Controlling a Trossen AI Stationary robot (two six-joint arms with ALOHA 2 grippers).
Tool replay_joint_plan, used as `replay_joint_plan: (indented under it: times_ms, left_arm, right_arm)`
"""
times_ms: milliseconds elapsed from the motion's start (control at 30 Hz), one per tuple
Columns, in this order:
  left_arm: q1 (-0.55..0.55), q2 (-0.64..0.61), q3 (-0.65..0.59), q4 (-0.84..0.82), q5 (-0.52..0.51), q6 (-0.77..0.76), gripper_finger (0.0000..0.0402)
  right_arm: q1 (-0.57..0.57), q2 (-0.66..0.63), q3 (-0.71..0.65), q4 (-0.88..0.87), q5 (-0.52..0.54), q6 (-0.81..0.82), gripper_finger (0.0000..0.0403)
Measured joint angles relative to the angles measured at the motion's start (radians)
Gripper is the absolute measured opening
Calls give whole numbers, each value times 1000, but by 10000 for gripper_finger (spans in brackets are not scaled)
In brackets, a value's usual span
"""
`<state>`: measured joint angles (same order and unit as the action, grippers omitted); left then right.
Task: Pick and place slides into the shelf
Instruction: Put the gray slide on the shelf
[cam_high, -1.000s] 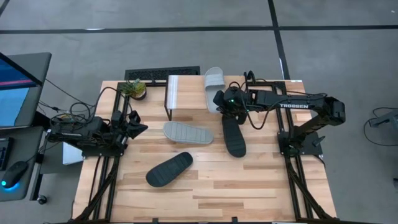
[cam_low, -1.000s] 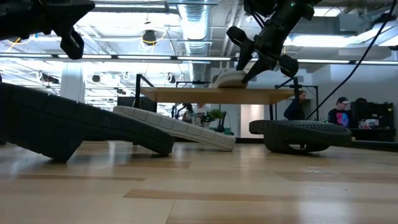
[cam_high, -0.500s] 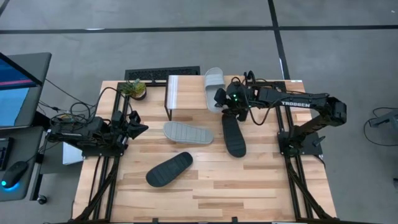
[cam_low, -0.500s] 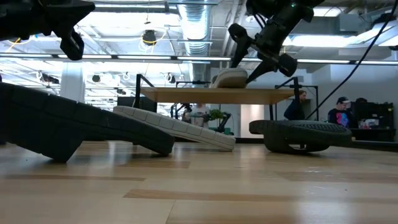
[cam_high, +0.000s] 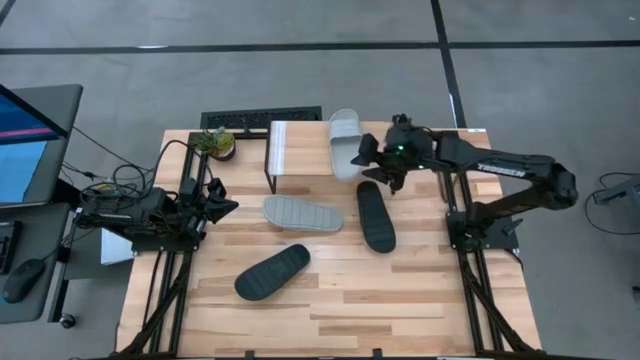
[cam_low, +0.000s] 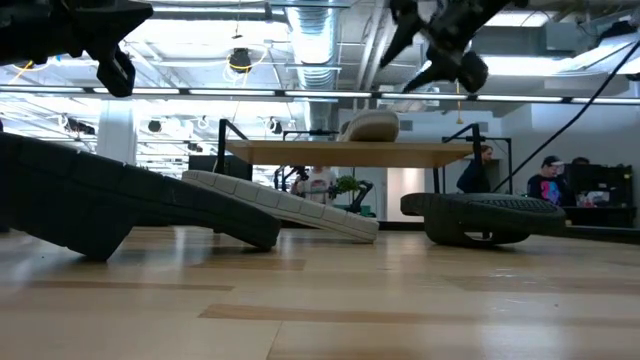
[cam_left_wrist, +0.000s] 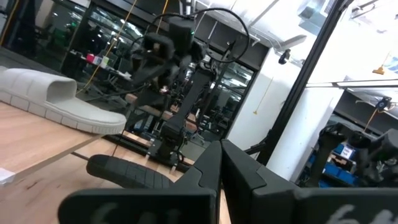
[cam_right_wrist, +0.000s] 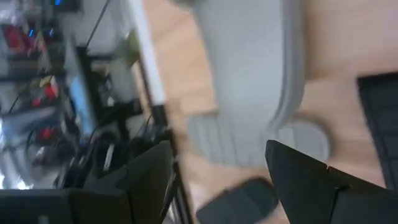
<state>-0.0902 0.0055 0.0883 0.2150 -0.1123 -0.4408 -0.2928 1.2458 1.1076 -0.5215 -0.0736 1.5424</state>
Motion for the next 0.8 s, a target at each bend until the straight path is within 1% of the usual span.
replay_joint_plan:
  times_ms: [133,233,333,500,567,700,800]
  left_arm:
    - [0,0,0,0,0,0,0]
    - [0,0,0,-8,0,0,0]
    - [0,0,0,-37,-6,-3,0]
    - [0,0,0,-54,-16,-20,0]
    - [0,0,0,-53,-26,-51,0]
    - [0,0,0,-59,-62,-219,0]
    - [0,0,0,-119,-72,-352,0]
  right_arm:
    - [33,-72,0,20,-43,-64,255]
    - [64,-125,0,68,-43,-202,255]
    - [107,-169,0,112,-14,-410,255]
    - [236,-210,0,121,120,-721,255]
    - [284,-220,0,119,183,-829,255]
    - [359,-237,0,103,302,-975,255]
    - [404,-253,0,84,349,-1051,255]
